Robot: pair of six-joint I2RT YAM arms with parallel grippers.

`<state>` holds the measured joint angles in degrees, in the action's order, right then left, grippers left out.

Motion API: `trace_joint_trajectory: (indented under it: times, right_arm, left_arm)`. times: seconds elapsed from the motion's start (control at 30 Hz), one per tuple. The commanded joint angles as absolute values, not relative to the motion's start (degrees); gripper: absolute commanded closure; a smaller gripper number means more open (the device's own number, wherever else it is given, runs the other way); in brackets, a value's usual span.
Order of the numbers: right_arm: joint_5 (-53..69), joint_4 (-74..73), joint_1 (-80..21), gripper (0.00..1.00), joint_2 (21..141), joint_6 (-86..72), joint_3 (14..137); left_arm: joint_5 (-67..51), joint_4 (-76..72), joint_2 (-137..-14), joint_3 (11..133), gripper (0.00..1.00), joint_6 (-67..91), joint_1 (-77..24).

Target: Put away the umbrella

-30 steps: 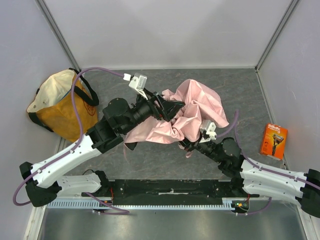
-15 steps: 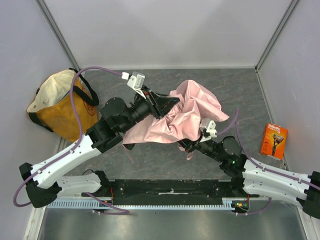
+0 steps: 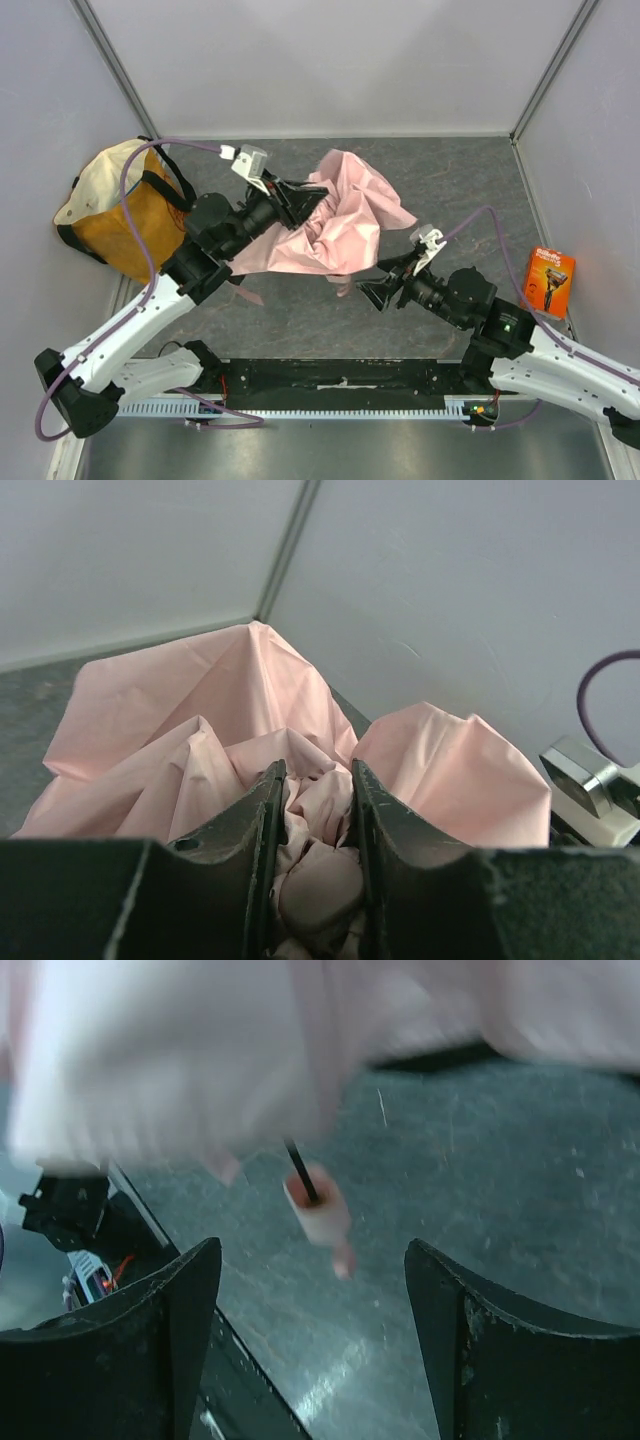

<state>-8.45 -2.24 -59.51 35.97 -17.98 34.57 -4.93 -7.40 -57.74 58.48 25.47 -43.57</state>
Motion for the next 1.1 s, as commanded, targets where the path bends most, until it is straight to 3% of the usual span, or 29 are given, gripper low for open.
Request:
trace_joint_trajectory:
  times: [0.0,0.17,0.3,0.4,0.47,0.7,0.87,1.07]
  right_arm:
    - [-10.6,-21.2,-59.6,0.18,31.0,-26.8,37.2]
    - [-10.8,-29.7,-59.6,0.19,27.5,-27.1,43.4]
    - [-7.0,-32.9,-59.6,0.33,31.7,-23.6,57.2]
    - [-4.1,-38.7,-59.6,0.49,39.4,-20.8,69.3]
    - [-1.2,-40.2,-59.6,0.52,43.4,-19.3,73.5]
    - [2.6,-31.1,-59.6,0.50,49.6,-16.3,72.4]
    - [1.8,-21.7,-59.6,0.56,50.8,-16.7,68.6]
    - [-2.5,-17.9,-59.6,0.82,53.2,-19.3,67.0]
  left_arm:
    - [-9.3,-14.1,-53.5,59.0,0.98,19.2,-39.3]
    - [-13.7,-15.4,-52.8,57.9,0.98,18.8,-38.7]
    - [-21.3,-16.7,-52.2,56.6,0.98,17.5,-38.7]
    - [-22.7,-17.0,-51.6,55.8,0.98,17.1,-38.7]
    - [-23.4,-17.1,-51.4,55.7,0.98,17.3,-38.7]
    - [-26.4,-19.9,-51.5,55.1,0.98,25.2,-38.8]
    - [-29.6,-24.9,-52.2,52.4,0.98,33.8,-38.7]
    - [-34.2,-29.9,-52.4,49.6,0.98,37.6,-38.7]
